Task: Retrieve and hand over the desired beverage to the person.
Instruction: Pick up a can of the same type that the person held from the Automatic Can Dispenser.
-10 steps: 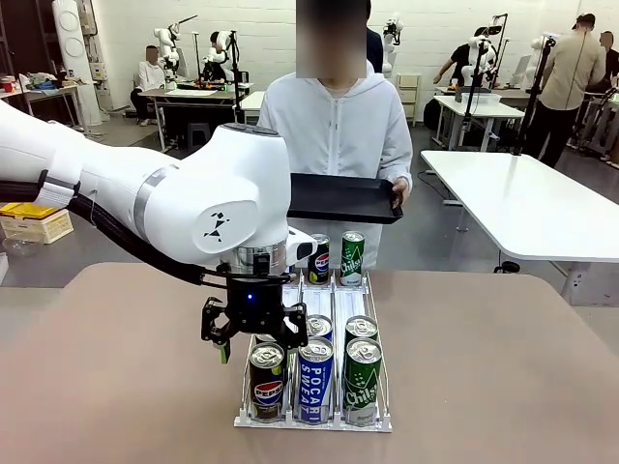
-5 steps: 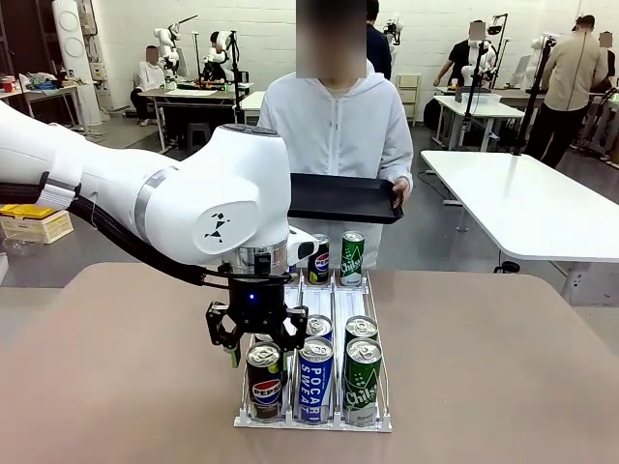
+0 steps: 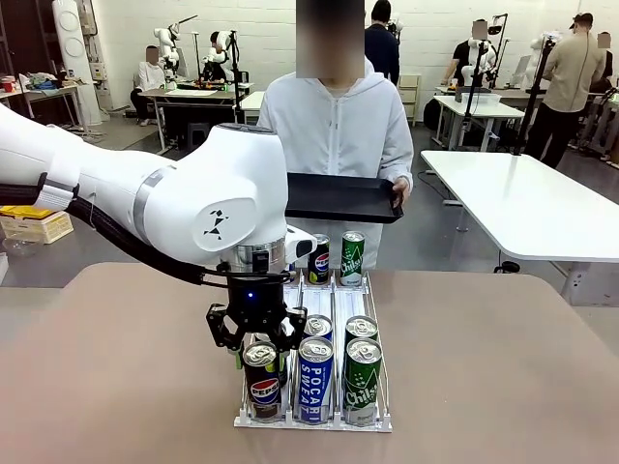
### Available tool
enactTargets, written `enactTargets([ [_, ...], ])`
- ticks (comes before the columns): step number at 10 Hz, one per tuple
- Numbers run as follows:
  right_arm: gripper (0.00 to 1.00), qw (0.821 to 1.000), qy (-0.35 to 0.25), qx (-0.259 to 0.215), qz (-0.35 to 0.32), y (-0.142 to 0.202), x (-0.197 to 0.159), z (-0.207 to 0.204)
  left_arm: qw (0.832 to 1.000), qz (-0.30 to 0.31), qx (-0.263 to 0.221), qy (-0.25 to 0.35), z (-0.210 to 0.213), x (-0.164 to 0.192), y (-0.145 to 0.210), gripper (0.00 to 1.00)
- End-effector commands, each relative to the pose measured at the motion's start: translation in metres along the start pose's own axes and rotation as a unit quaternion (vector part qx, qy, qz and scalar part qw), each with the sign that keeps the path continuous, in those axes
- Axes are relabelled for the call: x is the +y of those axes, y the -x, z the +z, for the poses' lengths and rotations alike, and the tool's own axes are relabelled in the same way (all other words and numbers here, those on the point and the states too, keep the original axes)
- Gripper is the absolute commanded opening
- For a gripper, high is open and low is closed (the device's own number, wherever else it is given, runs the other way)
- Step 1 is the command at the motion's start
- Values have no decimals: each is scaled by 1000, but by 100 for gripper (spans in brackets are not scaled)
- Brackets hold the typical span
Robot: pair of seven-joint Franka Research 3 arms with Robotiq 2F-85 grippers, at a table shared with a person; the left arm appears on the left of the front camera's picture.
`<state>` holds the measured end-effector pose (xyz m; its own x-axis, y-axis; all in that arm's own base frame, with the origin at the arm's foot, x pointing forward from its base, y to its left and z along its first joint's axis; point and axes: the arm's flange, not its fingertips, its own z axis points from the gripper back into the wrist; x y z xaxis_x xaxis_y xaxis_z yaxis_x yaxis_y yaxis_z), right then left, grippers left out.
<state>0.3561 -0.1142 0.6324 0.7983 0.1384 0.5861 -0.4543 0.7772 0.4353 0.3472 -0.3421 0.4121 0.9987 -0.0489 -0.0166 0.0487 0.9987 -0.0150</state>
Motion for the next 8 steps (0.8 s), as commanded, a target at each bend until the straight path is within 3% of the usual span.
enactTargets([
  [1, 100, 1000, -15, -7, 6, -3, -2, 0, 1000, -15, 17, 20, -1, 1, 4, 5],
  [2, 100, 1000, -15, -7, 6, -3, -2, 0, 999, -20, 15, 24, 5, 0, 5, 0],
  [4, 100, 1000, -15, -7, 6, -3, -2, 0, 998, -46, 24, 37, 43, 1, 6, 5],
  [7, 100, 1000, -15, -7, 6, -3, -2, 0, 994, -105, -8, 26, 144, -1, 15, 5],
  [8, 100, 1000, -15, -7, 6, -3, -2, 0, 992, -123, 6, 11, 174, -11, 12, 5],
])
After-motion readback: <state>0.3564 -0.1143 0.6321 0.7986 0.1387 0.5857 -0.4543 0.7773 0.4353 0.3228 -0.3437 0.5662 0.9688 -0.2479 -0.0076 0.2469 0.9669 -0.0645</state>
